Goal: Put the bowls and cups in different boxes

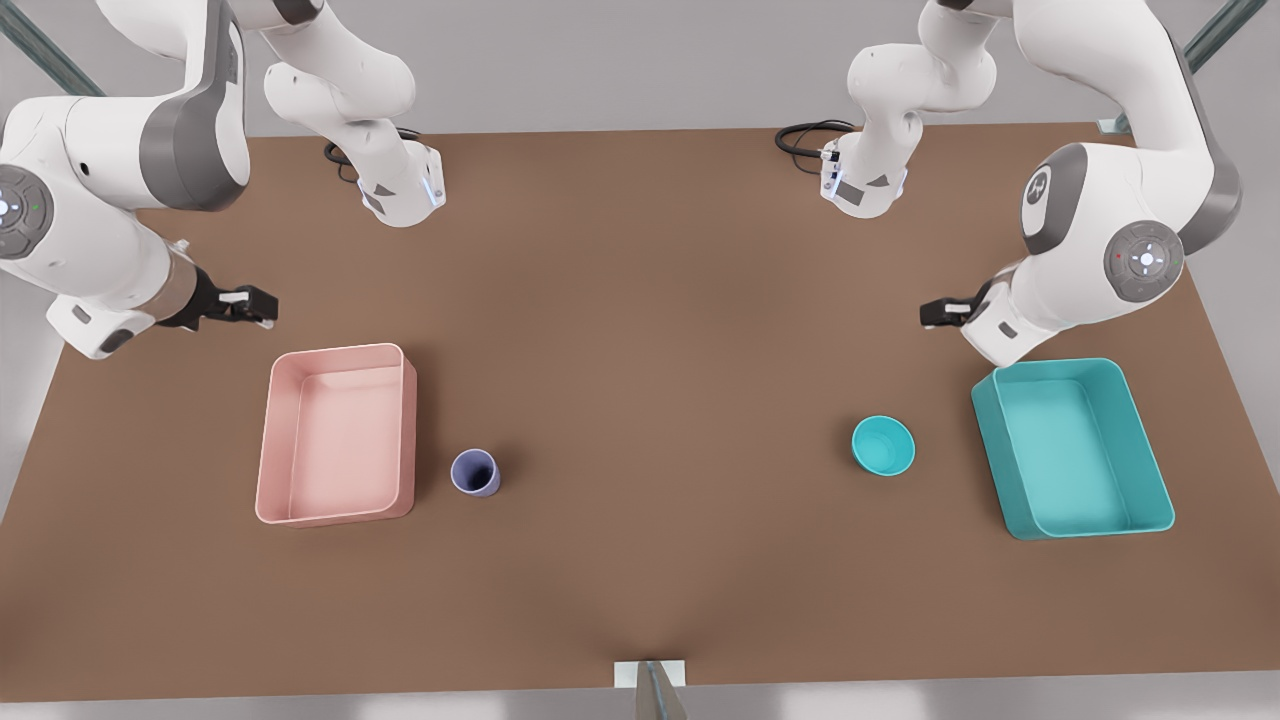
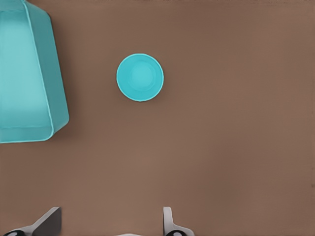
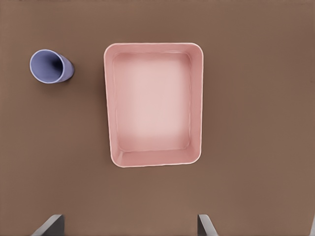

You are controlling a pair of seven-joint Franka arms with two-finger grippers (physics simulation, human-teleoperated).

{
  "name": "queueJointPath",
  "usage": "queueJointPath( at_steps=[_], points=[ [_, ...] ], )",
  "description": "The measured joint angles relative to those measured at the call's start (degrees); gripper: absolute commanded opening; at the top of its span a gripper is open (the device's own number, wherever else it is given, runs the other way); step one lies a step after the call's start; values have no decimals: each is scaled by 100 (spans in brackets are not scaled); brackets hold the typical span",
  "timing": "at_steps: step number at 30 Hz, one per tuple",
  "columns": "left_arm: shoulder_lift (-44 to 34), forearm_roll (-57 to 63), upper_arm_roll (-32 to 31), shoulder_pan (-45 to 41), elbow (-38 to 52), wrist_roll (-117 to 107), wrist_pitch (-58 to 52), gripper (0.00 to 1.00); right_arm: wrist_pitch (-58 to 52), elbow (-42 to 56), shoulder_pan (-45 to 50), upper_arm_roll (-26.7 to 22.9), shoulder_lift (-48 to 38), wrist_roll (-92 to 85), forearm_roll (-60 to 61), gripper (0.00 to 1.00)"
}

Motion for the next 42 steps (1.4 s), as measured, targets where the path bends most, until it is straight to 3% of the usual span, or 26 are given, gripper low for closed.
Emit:
queueJointPath(
  at_steps=[3, 7, 10, 19, 29, 30, 31, 32, 37, 38, 39, 42],
  points=[
    [179, 0, 2, -48, 2, -45, 140, 100, 67, -19, 43, -4, 17, -9, -11, 100],
    [1684, 98, 11, -1062, 314, -104, 1047, 100, 168, 2, 939, -19, 570, -3, -48, 100],
    [2270, 552, 57, -1298, 325, -136, 1834, 100, 603, 47, 1667, -8, 1326, 40, -40, 100],
    [2703, 1182, 264, -1213, -616, -202, 3476, 100, 2643, 48, 1652, -94, 2678, 224, 312, 100],
    [3103, 1252, 305, -1087, -891, -248, 4106, 100, 3857, 23, 1777, -98, 3284, 418, 583, 100],
    [3125, 1259, 306, -1074, -891, -254, 4140, 75, 3904, 6, 1776, -98, 3319, 431, 583, 100],
    [3136, 1270, 310, -1068, -887, -263, 4167, 57, 3945, -6, 1777, -98, 3361, 444, 578, 100],
    [3142, 1291, 334, -1063, -883, -277, 4188, 50, 3978, -14, 1782, -98, 3401, 455, 569, 100],
    [3148, 1313, 484, -1044, -856, -313, 4258, 47, 4089, -129, 1862, -98, 3487, 507, 546, 100],
    [3147, 1312, 500, -1042, -847, -315, 4266, 30, 4101, -201, 1883, -98, 3464, 516, 544, 100],
    [3145, 1322, 507, -1043, -843, -325, 4272, 21, 4112, -265, 1898, -98, 3438, 524, 542, 100],
    [3098, 1314, 509, -1051, -823, -351, 4286, 21, 4134, -445, 1951, -98, 3407, 546, 540, 100]
  ],
)
